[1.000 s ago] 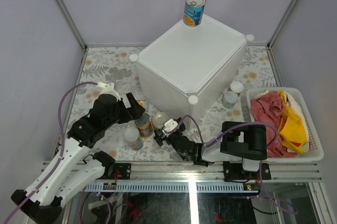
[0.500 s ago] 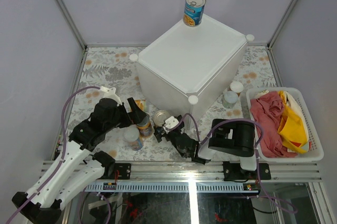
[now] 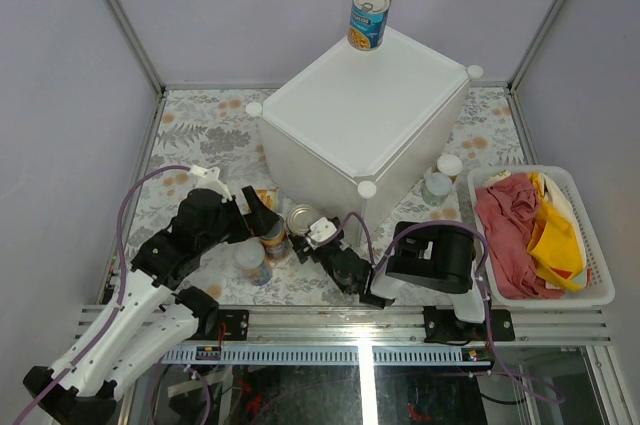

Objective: Place and organize the canned foods onto the counter

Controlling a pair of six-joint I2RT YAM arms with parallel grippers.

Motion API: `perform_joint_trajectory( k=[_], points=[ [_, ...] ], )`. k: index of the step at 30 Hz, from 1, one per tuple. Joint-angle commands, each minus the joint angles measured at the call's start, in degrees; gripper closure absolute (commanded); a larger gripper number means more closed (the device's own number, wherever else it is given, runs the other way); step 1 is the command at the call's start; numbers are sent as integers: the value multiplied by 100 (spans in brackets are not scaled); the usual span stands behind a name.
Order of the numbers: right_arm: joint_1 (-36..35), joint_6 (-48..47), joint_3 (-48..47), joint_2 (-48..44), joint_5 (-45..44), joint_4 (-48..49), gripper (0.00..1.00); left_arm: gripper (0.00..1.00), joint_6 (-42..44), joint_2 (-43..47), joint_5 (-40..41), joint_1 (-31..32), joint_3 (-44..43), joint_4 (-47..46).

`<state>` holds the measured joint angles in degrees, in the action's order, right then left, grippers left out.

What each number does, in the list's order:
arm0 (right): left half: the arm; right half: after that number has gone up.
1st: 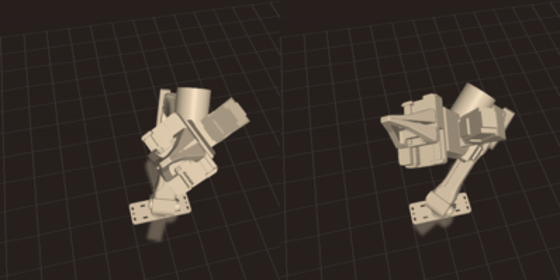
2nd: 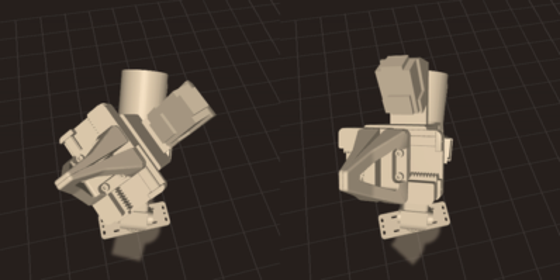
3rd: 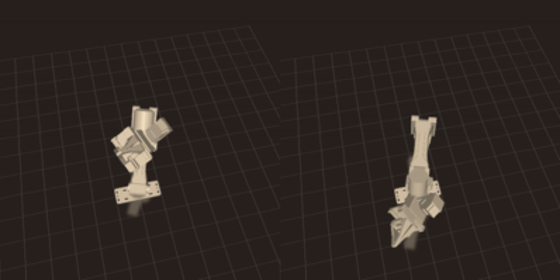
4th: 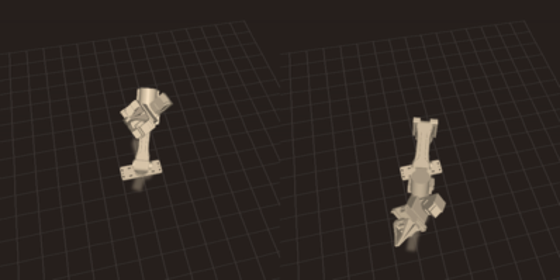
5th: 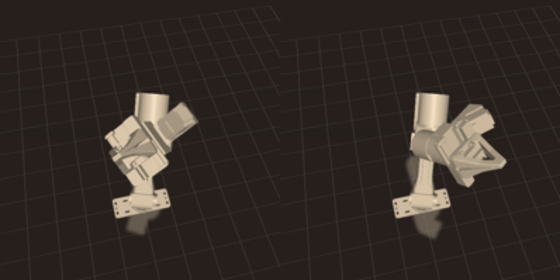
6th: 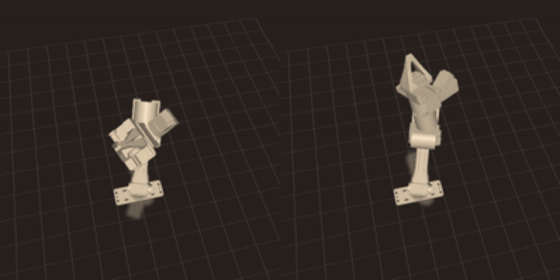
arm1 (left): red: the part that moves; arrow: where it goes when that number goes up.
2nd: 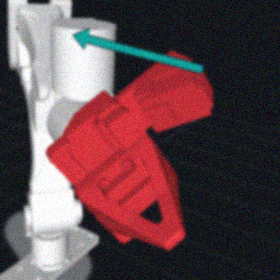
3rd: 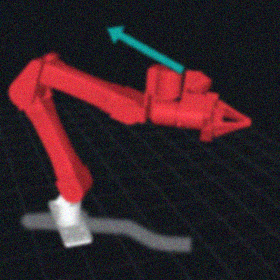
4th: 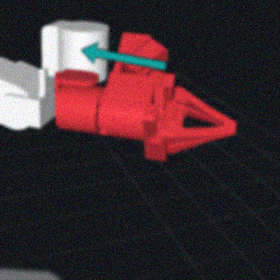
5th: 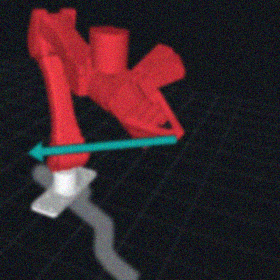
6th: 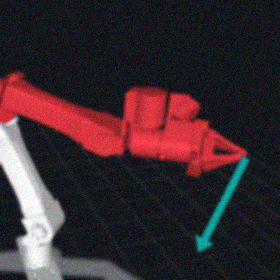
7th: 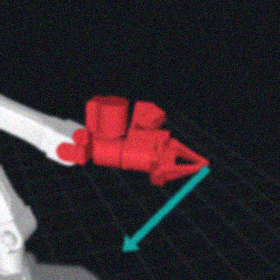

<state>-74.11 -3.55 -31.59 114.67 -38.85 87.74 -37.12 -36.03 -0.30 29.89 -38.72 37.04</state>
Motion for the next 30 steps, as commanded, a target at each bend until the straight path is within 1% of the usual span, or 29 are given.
perform_joint_trajectory(
  k=[1, 4, 7, 8, 14, 18, 21, 30],
  points=[
    [54, -315, -14, -189, 175, 620, 53, 0, -9, 5, -135, -27, -7, -322],
    [46, -253, 94, -427, 300, 405, 60, 0, -59, -18, -126, -27, -53, -296],
    [24, -152, 226, -754, 357, 118, 77, 0, -114, -18, -115, -27, -101, -254],
    [1, -122, 278, -879, 341, 13, 79, 0, -131, -14, -98, -31, -126, -231],
    [-291, 9, 471, -1763, 281, -898, 81, 0, -168, -81, 31, -31, -375, -30],
    [-543, 42, 443, -2527, 305, -1740, 87, 0, -205, -174, 98, -27, -543, 71],
    [-704, 65, 364, -3112, 320, -2471, 91, 0, -224, -221, 147, -24, -647, 138],
    [-1079, 154, -256, -4493, 574, -4570, 93, 0, -251, -323, 260, -27, -815, 197]
  ],
)
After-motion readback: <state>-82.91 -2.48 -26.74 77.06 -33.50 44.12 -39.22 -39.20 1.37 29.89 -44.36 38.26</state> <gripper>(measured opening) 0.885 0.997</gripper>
